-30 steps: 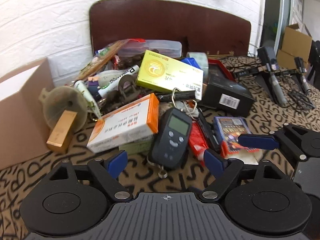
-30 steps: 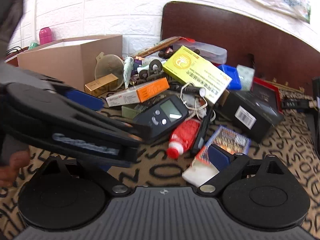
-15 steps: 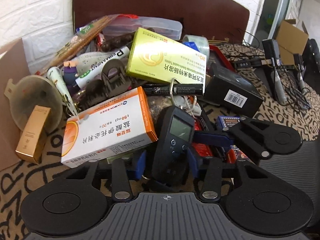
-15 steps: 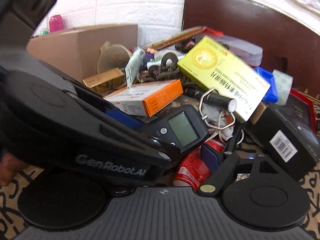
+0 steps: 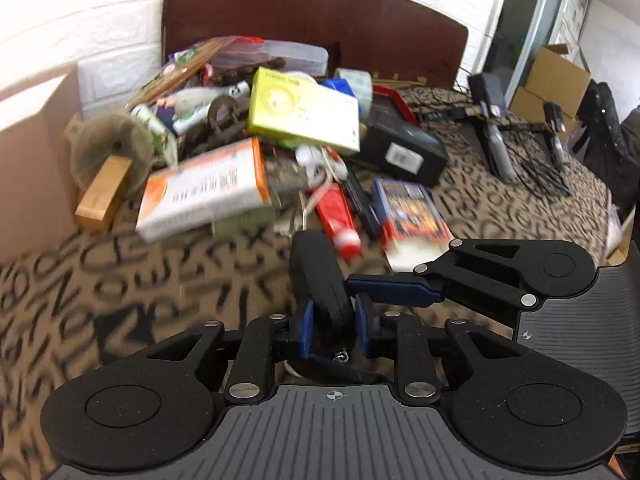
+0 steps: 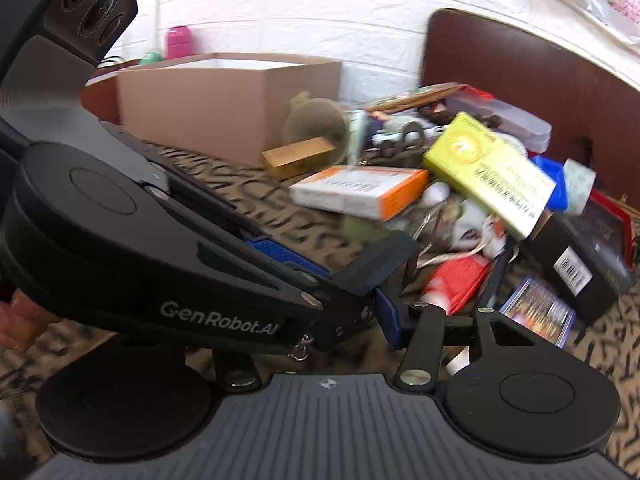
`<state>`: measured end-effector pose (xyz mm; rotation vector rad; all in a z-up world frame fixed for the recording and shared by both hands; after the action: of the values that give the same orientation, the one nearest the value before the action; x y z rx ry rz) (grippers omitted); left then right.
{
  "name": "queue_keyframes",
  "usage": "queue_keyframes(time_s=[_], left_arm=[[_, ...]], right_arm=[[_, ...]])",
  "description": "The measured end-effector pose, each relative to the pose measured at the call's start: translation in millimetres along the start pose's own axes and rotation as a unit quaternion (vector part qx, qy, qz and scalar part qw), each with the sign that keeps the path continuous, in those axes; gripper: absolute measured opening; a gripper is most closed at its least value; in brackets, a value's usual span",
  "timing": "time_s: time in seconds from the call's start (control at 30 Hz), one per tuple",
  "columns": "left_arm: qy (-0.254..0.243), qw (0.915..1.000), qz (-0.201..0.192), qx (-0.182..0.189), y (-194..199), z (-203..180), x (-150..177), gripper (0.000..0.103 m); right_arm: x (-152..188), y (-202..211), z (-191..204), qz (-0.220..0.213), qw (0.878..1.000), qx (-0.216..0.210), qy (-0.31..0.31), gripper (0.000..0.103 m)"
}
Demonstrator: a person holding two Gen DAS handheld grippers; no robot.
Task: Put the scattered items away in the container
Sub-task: 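Grasp the black digital hanging scale with the right gripper, then grasp the scale's metal hook with the left gripper while the right holds the scale body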
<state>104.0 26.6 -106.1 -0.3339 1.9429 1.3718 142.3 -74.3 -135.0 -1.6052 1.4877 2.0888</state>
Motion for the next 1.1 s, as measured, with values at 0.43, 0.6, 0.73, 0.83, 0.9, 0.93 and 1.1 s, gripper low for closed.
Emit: queue_keyframes(time_s=[0.43,0.6,0.73,0.83,0.9,0.93,1.1], left_arm=[[0.072,0.9973,-0.009,-0.002,38,27,43,0.072],[0.062,0.998,0.004,-0.008,23,30,29,0.076],[0.032,0.9993,0.008,-0.018,12,26,16,0.083],[0.024,0.9991,0.019,-0.03,0,28,10,0.084],[0.028,0.9986,0.03,-0.035,-9,33,8,0.073],[0.033,0.9981,0.038,-0.036,-13,37,9,0.062],[0.089,0.9954,0.036,0.008,-7,49,21,0.055]], right_arm=[[21,31,16,0.031,0.998,-0.03,-0.04,0.068],[25,22,15,0.049,0.992,-0.055,-0.1,0.072],[21,7,24,0.054,0.992,-0.042,-0.108,0.081],[17,-8,30,0.057,0.992,-0.037,-0.111,0.081],[15,-13,34,0.055,0.994,-0.021,-0.096,0.08],[15,-14,35,0.056,0.995,-0.013,-0.085,0.076],[25,-1,19,0.061,0.995,-0.008,-0.081,0.074]])
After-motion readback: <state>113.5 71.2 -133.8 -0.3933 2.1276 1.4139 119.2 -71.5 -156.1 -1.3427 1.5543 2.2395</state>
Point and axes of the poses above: each gripper's, at about its wrist camera, not at the fingertips, and y roughly against the way its jaws point, z to its left, x to its underside, the point moved 3 cm from there along -y, roughly the way its jaws point, and after that the axes turned 2 degrees about z, right-handed, at the moved point
